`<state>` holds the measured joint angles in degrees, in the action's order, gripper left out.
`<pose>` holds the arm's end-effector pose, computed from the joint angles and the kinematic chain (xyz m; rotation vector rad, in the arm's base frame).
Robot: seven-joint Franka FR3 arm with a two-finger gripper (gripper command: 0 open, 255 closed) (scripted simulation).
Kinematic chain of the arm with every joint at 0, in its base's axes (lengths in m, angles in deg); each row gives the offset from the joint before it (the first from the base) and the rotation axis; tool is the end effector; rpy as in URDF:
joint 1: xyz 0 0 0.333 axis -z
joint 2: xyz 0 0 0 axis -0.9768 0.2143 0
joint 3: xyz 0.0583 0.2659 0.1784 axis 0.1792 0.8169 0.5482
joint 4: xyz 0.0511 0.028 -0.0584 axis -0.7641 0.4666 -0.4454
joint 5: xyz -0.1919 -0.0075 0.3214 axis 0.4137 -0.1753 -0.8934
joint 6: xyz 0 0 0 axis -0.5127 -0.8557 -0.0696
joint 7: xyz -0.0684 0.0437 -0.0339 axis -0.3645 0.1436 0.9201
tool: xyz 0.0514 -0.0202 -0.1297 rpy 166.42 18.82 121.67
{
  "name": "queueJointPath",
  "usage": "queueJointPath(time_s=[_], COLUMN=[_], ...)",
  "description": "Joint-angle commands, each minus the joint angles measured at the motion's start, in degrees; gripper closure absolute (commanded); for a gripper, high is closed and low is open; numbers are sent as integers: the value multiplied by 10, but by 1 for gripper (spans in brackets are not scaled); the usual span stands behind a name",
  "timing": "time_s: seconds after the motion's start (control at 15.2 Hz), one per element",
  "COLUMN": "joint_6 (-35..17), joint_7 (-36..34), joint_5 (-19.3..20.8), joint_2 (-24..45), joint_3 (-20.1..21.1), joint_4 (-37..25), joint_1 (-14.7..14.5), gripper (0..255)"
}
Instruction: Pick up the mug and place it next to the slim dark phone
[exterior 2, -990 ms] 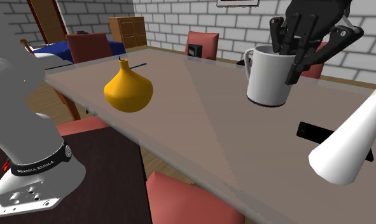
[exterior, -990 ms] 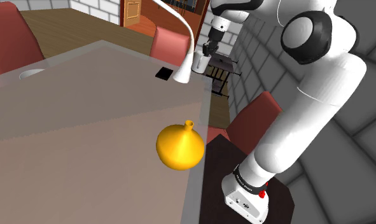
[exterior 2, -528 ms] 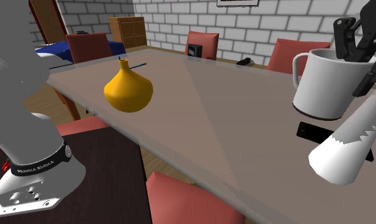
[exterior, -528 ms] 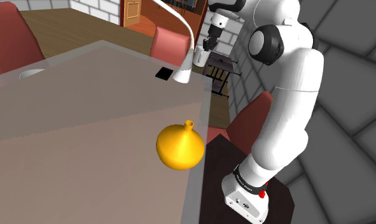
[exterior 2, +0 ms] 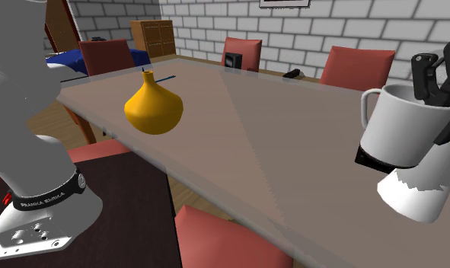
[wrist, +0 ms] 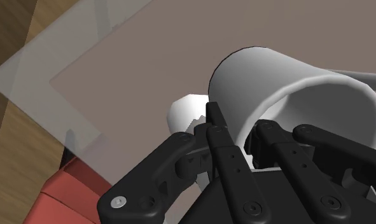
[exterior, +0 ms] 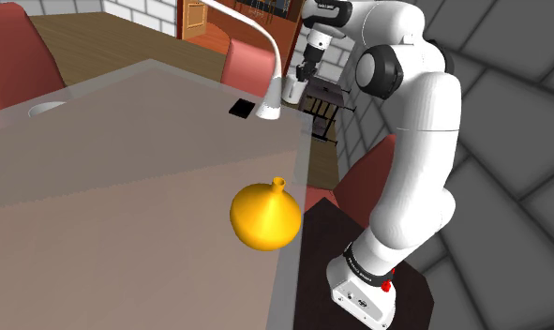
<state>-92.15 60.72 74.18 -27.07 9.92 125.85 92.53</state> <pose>0.5956 -0.3373 0.4674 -3.0744 -0.0013 -0.0201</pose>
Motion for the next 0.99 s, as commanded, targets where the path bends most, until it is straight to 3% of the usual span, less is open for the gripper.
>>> queueJointPath(time_s=[0.0,0.92], joint_6=[-16,-118], joint_7=[1,14], joint_5=[0,-7], joint_2=[-2,8], joint_3=[0,5], joint_4=[18,112], joint_1=[-3,-12], gripper=[255,255])
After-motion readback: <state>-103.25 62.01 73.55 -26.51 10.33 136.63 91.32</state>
